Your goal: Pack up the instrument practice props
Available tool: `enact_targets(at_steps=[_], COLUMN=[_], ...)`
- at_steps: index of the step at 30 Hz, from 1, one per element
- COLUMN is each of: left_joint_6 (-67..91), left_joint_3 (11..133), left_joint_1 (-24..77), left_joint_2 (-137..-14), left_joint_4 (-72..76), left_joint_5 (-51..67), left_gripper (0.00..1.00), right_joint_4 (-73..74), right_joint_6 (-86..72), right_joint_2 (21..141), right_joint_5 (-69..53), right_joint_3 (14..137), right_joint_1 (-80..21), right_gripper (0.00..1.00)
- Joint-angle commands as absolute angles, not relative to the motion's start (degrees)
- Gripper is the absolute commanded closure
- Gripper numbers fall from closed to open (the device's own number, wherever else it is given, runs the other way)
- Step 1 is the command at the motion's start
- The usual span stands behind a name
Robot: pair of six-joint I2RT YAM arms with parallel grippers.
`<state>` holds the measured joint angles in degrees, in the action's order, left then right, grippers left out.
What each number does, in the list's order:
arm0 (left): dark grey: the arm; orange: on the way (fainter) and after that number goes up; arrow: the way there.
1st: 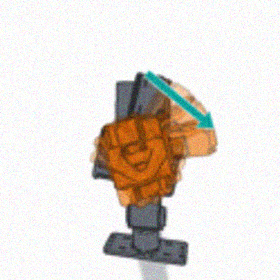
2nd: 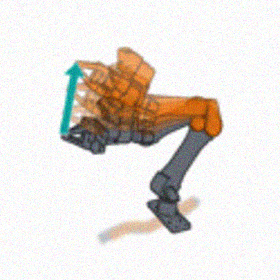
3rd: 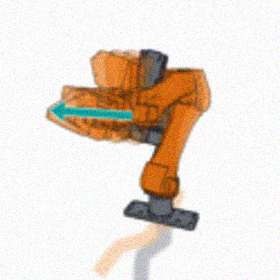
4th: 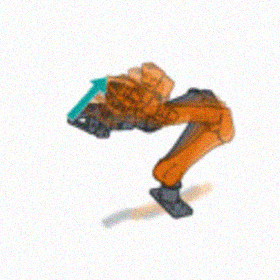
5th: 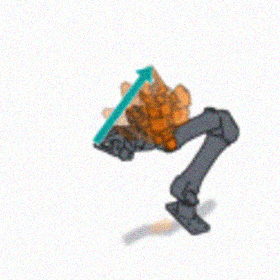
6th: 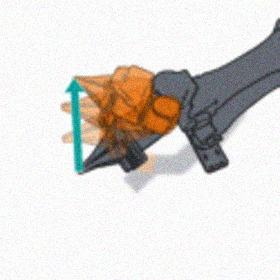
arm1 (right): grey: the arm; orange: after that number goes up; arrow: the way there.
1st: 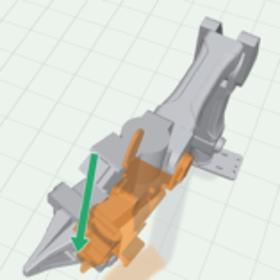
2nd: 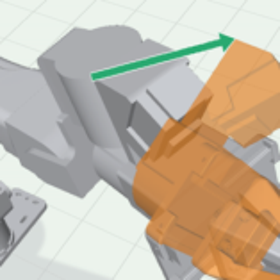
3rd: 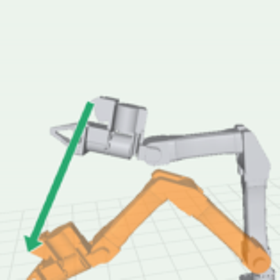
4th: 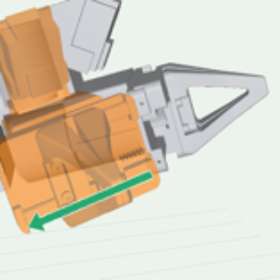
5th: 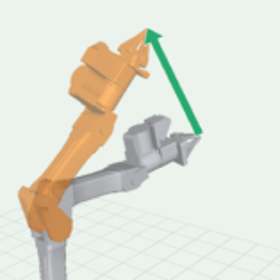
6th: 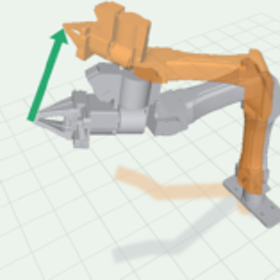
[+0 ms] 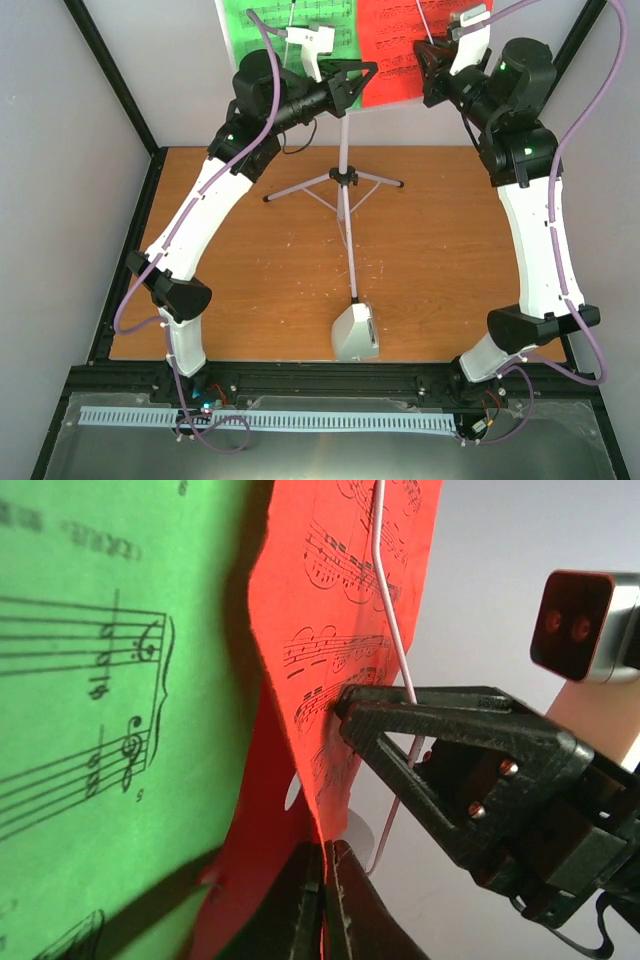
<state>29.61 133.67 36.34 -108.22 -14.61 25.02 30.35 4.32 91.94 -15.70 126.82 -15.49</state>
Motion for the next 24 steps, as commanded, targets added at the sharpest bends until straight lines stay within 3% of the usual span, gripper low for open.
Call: enact_targets(at_steps=[1, 5, 11, 24], left_joint_6=[29.39, 29.12, 27.68, 19.63], left_joint_3=[136.36, 136.32, 136.23, 133.70], left_joint_1=[36.83, 36.83, 36.83, 36.82], left_joint_2=[-108.56, -108.41, -108.11, -102.93], left_joint_4=[-13.40, -13.47, -14.39, -14.15], left_joint_5=[24.75, 24.45, 24.50, 26.45], left_gripper=[0.98, 1.00, 1.00, 1.00], right_joint_4=[26.35, 20.94, 10.60, 9.66], right_joint_6=[6.93, 7.53, 8.81, 7.20], right_joint_2=[89.39, 86.36, 81.94, 82.70], right_joint_5=[-15.67, -15.70, -16.31, -16.35], right_joint_3=[122.33, 115.68, 104.89, 104.40], right_joint_1=[-15.22, -15.28, -15.27, -15.23], right_gripper=[0.86, 0.97, 0.97, 0.97])
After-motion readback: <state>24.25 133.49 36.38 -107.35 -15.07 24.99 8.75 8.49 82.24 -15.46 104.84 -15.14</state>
